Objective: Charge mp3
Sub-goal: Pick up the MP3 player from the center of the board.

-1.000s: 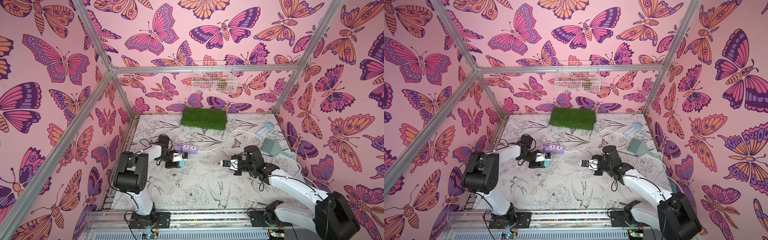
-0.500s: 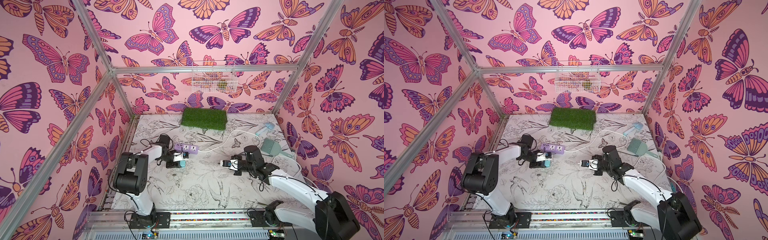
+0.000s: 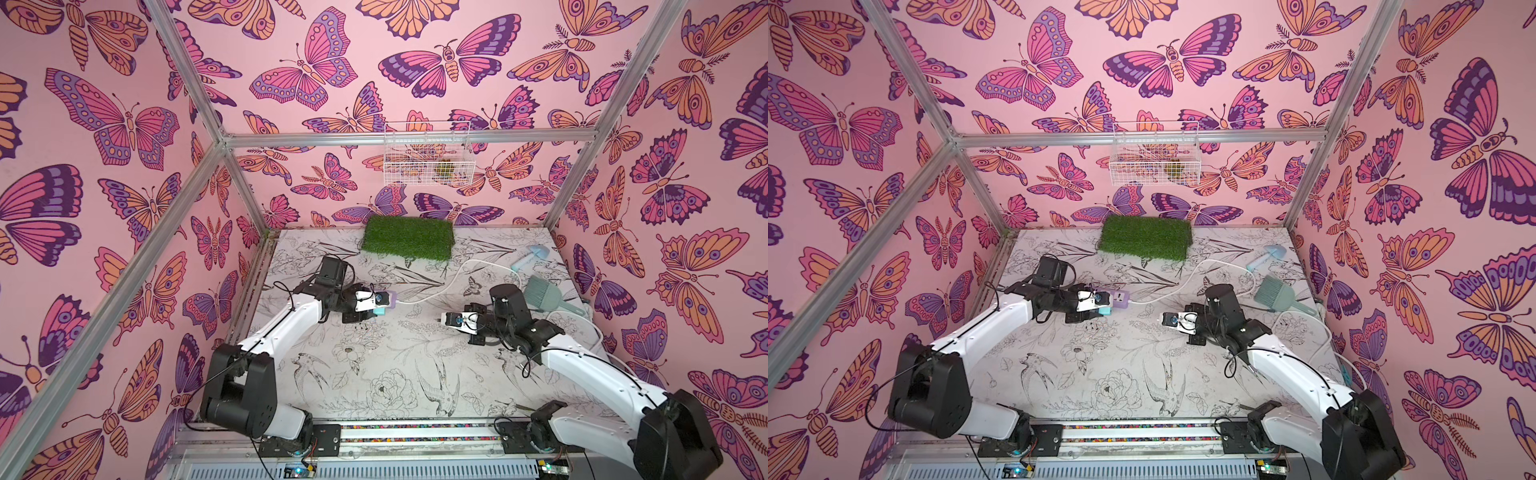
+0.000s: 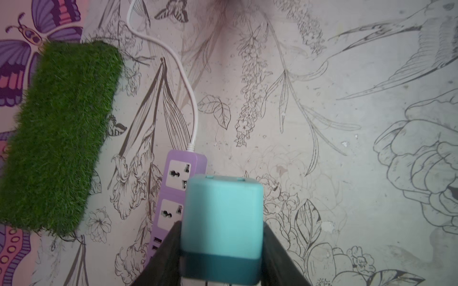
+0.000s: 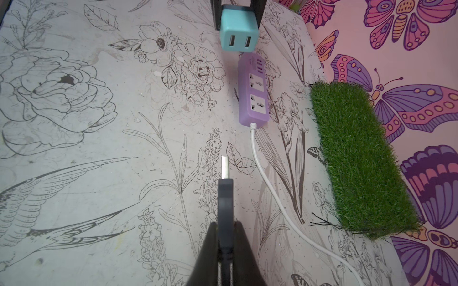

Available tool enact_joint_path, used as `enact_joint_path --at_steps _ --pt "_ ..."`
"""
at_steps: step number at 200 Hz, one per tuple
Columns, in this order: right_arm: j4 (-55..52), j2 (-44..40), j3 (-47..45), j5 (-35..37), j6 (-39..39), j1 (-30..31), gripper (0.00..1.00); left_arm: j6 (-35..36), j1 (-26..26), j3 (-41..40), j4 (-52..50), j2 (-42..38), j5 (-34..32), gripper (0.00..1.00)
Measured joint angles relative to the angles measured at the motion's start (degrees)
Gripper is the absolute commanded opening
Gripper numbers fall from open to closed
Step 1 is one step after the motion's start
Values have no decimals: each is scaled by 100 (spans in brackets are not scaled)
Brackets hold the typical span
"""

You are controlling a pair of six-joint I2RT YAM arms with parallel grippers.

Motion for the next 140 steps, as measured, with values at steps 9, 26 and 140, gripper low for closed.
enact_joint_path --at_steps 9,26,140 --pt "-85 -42 70 46 -13 0 0 -55 -87 -46 52 -136 105 28" --pt "-251 -55 240 63 -48 0 0 -146 -199 -120 151 -328 299 24" --pt "-592 186 822 -531 81 168 0 -603 -520 -846 1447 -1078 1381 16"
